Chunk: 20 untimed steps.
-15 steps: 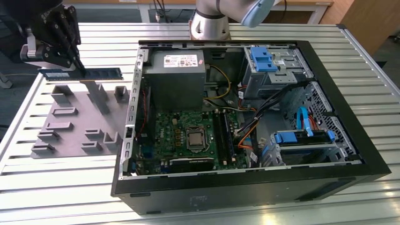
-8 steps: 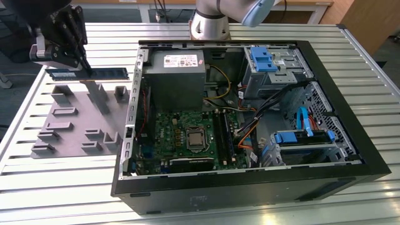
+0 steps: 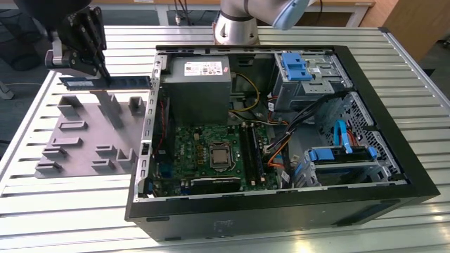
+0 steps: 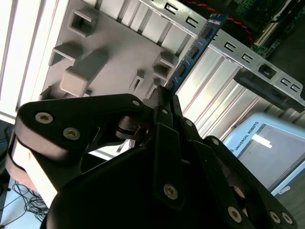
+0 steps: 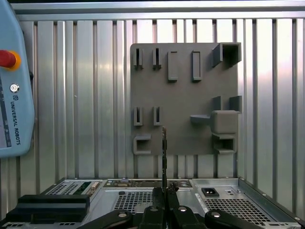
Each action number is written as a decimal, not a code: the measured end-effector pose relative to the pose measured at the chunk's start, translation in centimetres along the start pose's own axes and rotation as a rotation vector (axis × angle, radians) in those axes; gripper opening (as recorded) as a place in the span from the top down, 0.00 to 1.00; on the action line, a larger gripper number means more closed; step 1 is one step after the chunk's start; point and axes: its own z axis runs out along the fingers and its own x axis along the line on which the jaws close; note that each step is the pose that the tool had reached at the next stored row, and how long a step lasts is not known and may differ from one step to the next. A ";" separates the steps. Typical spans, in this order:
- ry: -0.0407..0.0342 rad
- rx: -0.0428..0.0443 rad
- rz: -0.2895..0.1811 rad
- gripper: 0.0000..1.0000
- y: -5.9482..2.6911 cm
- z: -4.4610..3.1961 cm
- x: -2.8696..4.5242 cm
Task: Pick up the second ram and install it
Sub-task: 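Pick up the second ram and move it above second insertion slot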
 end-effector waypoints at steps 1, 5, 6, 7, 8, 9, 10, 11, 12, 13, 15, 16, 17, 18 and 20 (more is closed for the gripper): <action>0.0000 0.0000 0.000 0.86 -0.15 0.00 0.00; 0.0000 0.0000 0.000 0.86 -0.79 0.01 -0.02; 0.0000 0.0000 0.000 0.86 -0.94 0.02 -0.03; 0.0000 0.0000 0.000 0.86 -1.09 0.02 -0.03; 0.0000 0.0000 0.000 0.86 -1.25 0.02 -0.03; -0.0001 0.0000 0.000 0.86 -1.41 0.03 -0.04; 0.0000 -0.0001 0.000 0.86 -1.55 0.03 -0.04; 0.0000 0.0000 0.000 0.86 -1.70 0.03 -0.04; 0.0000 0.0000 0.000 0.86 -1.85 0.04 -0.05; 0.0000 0.0000 0.000 0.86 -1.99 0.04 -0.05; 0.0000 0.0000 0.000 0.86 -2.29 0.05 -0.06; 0.0000 0.0000 0.000 0.86 -2.43 0.05 -0.06; 0.0000 0.0000 0.000 0.86 -2.57 0.05 -0.07; 0.0001 -0.0001 0.000 0.86 -2.72 0.05 -0.07; 0.0000 0.0000 0.000 0.86 -3.02 0.06 -0.08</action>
